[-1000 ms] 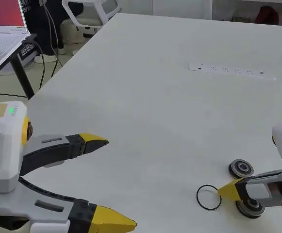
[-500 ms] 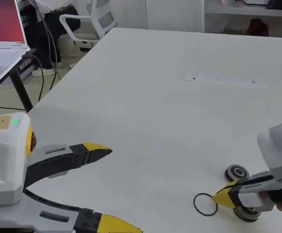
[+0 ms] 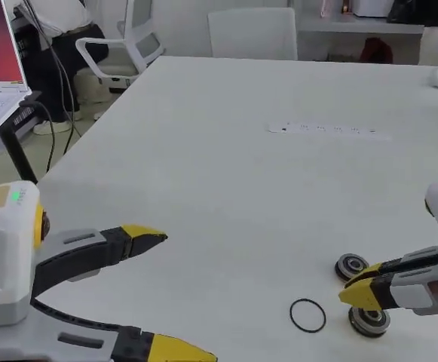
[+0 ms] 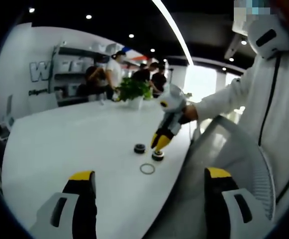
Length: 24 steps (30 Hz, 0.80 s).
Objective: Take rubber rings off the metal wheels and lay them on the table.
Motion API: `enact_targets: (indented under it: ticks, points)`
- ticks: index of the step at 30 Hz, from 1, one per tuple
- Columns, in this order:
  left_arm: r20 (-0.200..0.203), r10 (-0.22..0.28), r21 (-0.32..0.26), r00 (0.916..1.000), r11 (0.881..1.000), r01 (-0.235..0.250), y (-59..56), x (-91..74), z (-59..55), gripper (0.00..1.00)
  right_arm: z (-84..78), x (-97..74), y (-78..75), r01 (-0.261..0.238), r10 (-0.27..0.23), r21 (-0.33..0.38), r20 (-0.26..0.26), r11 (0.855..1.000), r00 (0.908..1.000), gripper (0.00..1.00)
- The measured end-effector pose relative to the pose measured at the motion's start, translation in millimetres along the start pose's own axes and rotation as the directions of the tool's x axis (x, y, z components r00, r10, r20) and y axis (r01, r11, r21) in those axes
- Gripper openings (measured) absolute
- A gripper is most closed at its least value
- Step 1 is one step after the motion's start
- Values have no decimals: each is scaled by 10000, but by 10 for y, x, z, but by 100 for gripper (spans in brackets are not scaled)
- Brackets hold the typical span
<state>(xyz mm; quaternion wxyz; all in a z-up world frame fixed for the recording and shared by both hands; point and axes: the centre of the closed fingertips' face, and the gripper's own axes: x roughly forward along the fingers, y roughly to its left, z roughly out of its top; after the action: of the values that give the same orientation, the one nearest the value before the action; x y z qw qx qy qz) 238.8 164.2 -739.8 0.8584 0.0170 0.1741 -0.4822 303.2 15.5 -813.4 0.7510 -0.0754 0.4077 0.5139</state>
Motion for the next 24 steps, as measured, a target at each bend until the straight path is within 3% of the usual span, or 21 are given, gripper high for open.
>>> enact_targets:
  ticks: [4,7,11,24]
  points:
    - [-21,-83,7,10000,10000,83,-59,4,-6,91,28,-158,11,184,-182,-86,302,9998,9994,13]
    - [9,-1,97,10000,10000,1,-65,-8,13,88,14,-263,27,279,-275,-118,385,9995,9989,21]
    - [151,91,95,9998,9999,-92,-76,-7,63,92,-5,-397,45,310,-293,-396,428,9987,9987,23]
    - [-138,403,-63,9991,9992,-404,-116,36,85,92,23,-791,70,301,-229,-582,1199,9979,9925,33]
